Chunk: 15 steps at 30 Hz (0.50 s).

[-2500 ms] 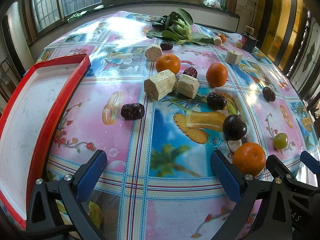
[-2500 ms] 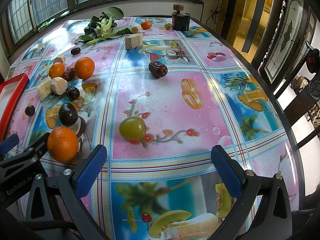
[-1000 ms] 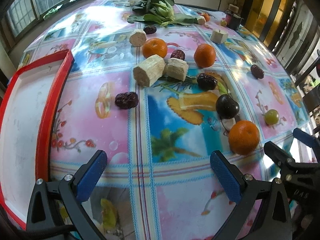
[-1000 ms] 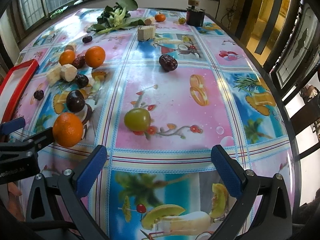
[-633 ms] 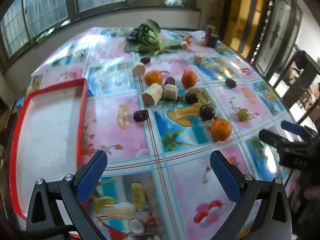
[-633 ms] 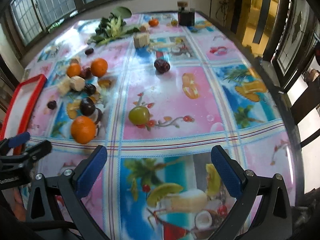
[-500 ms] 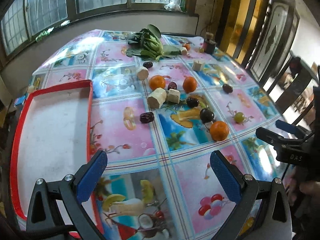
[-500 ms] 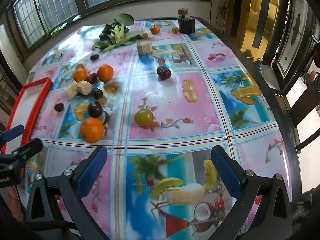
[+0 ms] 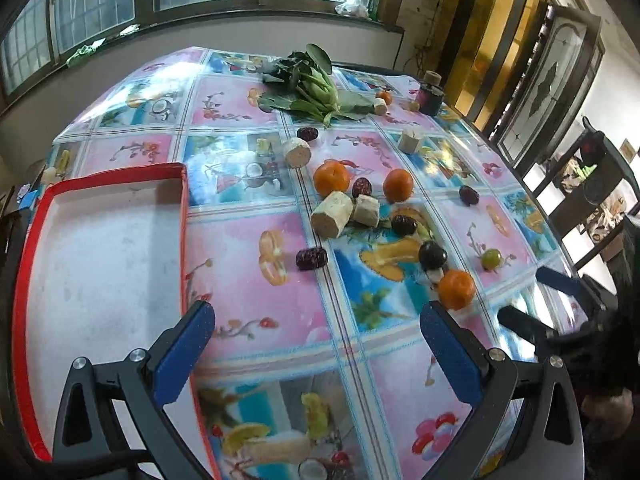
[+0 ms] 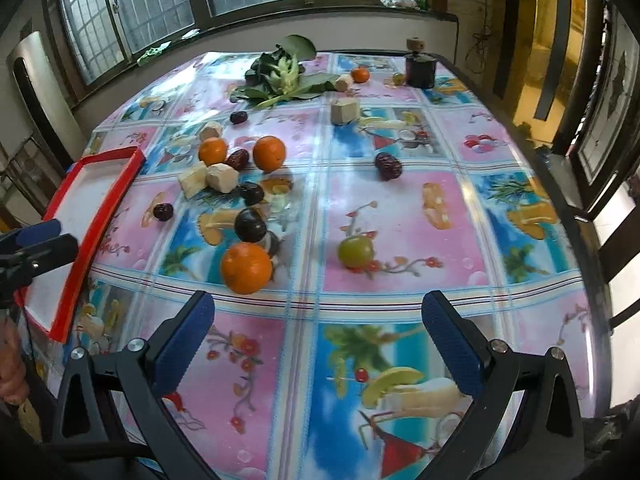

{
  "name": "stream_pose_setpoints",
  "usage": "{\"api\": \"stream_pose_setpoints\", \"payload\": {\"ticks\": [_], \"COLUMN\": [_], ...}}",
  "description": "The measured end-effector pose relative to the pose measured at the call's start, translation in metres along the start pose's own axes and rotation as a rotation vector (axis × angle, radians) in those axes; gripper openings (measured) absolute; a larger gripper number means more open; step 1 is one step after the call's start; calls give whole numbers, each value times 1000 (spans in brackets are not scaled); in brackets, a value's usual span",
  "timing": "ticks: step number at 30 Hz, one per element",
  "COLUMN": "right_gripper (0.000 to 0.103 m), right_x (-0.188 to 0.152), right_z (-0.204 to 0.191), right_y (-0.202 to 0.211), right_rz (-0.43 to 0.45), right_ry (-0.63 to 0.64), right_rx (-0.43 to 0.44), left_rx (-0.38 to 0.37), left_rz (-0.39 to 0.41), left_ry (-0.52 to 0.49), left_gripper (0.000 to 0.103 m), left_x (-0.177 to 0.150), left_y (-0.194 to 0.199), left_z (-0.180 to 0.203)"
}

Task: Organize fruits
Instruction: 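Move the left tool toward a red date while the right tool approaches a mandarin orange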

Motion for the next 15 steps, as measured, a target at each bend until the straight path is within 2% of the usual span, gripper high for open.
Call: {"api": "stream_pose_setpoints", "payload": {"ticks": [5,7,9,12,15], "right_gripper": [102,99,87,84,84], "right_x": [2,2,1,0,0], "right_z": [-8,-10,-14,-19,-24], "right_y": [-6,-8,-13,-20,-24], "right_rz": [-5,-8,-24,-50,-53], "right_ry": [33,38,44,55,67], "right_rx": [15,29,46,48,48], "left_rx": [-19,-32,-64,-101,-105], "left_rz": [-8,-13,-27,-57,-69], "left_ry": [-40,-55,-60,-66,-66], "left_gripper": [101,99,97,93,91], "left_x": [14,18,20,22,24], "left_y": [-15,-21,-28,-39,-47], "left_z": [4,5,4,4,2]}}
Point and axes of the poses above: each gripper's, at about its wrist camera, not at the fingertips, and y roughly against the way its jaws point, z to its right, x to its top, the point moved 3 cm from there along -y, roughly the way its jaws point, and after that the axes turned 9 degrees about -y, right-handed, at the moved point
